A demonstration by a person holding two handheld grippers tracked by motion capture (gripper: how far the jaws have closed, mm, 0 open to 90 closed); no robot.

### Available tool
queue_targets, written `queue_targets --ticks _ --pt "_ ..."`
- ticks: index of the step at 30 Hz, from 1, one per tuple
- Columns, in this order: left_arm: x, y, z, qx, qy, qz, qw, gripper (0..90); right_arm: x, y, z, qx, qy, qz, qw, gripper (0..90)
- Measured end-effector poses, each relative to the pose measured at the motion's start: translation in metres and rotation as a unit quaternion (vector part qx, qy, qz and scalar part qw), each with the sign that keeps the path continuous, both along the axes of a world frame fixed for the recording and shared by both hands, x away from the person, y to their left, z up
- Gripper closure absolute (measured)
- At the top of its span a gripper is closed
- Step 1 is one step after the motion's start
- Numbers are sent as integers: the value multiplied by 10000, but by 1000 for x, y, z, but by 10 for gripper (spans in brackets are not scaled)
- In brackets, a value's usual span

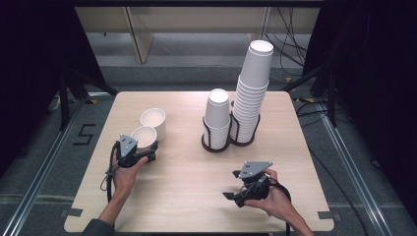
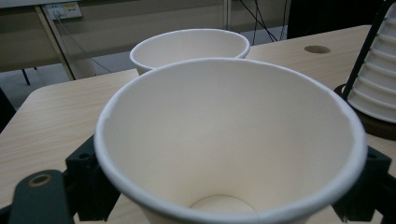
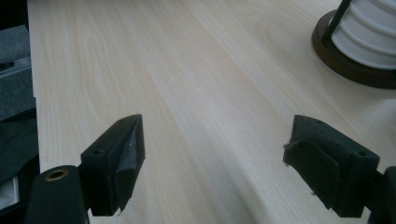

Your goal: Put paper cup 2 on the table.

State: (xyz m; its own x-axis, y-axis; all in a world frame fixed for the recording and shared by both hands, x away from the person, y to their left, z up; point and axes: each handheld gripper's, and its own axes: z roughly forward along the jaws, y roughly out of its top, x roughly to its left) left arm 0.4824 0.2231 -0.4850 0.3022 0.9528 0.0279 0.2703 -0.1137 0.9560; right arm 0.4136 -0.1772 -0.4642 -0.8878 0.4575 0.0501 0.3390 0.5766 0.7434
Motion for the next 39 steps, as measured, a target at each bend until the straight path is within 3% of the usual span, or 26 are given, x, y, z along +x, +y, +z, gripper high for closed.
queue_targets --ticks 15,27,39 --pt "0 -3 -4 166 35 -17 9999 133 0 0 -1 -24 -22 89 10000 200" --pt "-3 2 -9 -1 19 37 10000 103 0 0 0 -44 -97 118 9999 200" --pt "-10 7 -10 29 260 -28 9997 111 0 0 0 -62 -64 92 9999 199"
